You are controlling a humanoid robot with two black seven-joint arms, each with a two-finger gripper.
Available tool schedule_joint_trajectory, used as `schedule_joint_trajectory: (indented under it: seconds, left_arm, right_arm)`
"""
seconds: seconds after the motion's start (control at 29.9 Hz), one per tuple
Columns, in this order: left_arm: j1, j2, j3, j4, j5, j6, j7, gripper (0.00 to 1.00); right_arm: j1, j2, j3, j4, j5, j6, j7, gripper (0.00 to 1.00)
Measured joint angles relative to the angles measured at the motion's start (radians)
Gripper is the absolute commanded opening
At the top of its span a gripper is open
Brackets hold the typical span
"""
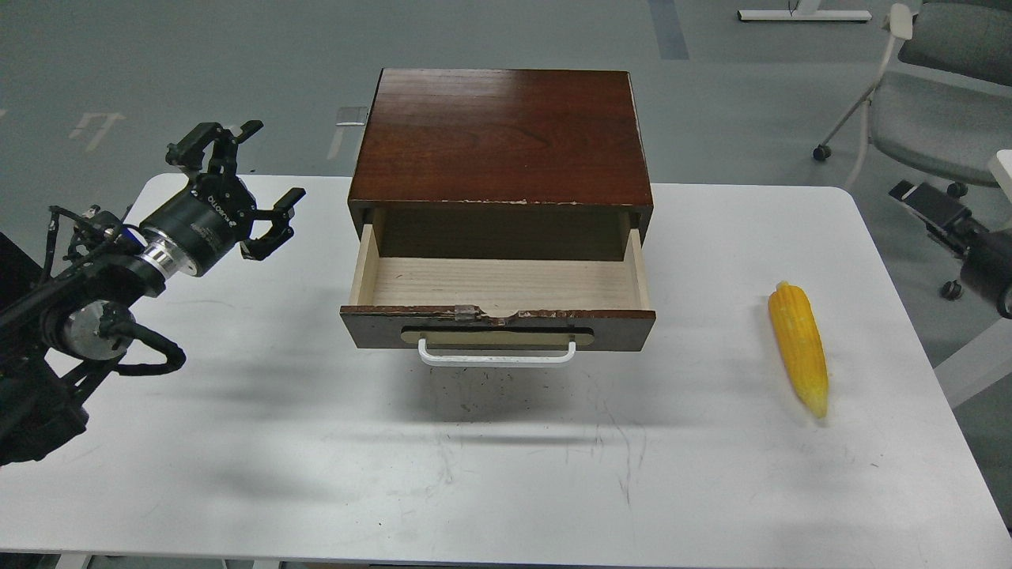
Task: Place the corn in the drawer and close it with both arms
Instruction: 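Lower the right gripper onto the yellow corn cob, then close the right gripper on the corn and lift it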
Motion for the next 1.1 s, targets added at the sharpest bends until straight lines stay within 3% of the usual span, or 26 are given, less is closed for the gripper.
schedule_joint_trajectory:
  seconds: [0.1, 0.27, 0.33, 0.53, 0.73, 0.9, 1.0, 1.07, 1.1]
  left_arm:
    - [0.000, -0.003, 0.000, 0.000, -0.001, 0.000, -0.001, 0.98]
    - [0.000, -0.006, 0.000, 0.001, -0.001, 0.000, -0.002, 0.98]
    - [0.002, -0.007, 0.000, 0.001, -0.001, 0.000, -0.002, 0.98]
    - [0.004, -0.008, 0.001, 0.001, -0.001, 0.000, -0.002, 0.98]
    - [0.004, -0.002, 0.001, 0.003, -0.001, 0.000, -0.002, 0.98]
    - [0.006, -0.001, 0.001, 0.004, -0.001, 0.000, -0.002, 0.98]
    - [0.006, -0.001, 0.000, 0.004, -0.001, 0.000, -0.002, 0.98]
    - [0.006, -0.002, -0.004, 0.003, -0.001, 0.000, -0.002, 0.98]
    - [0.006, -0.002, -0.005, 0.003, -0.001, 0.000, -0.002, 0.98]
  right_arm:
    - [0.004, 0.016, -0.075, 0.036, -0.104, -0.068, -0.030, 1.00]
    - [0.020, 0.053, -0.122, 0.074, -0.133, -0.079, -0.216, 0.98]
    - [0.018, 0.091, -0.148, 0.073, -0.138, -0.075, -0.253, 0.97]
    - [0.025, 0.174, -0.199, 0.069, -0.140, -0.074, -0.272, 0.96]
    - [0.024, 0.186, -0.207, 0.065, -0.142, -0.074, -0.273, 0.94]
    - [0.024, 0.193, -0.268, 0.065, -0.145, -0.073, -0.273, 0.70]
    - [0.026, 0.193, -0.293, 0.067, -0.144, -0.073, -0.273, 0.42]
    - [0.026, 0.194, -0.301, 0.068, -0.144, -0.073, -0.273, 0.06]
    - [0.024, 0.194, -0.304, 0.066, -0.143, -0.072, -0.273, 0.00]
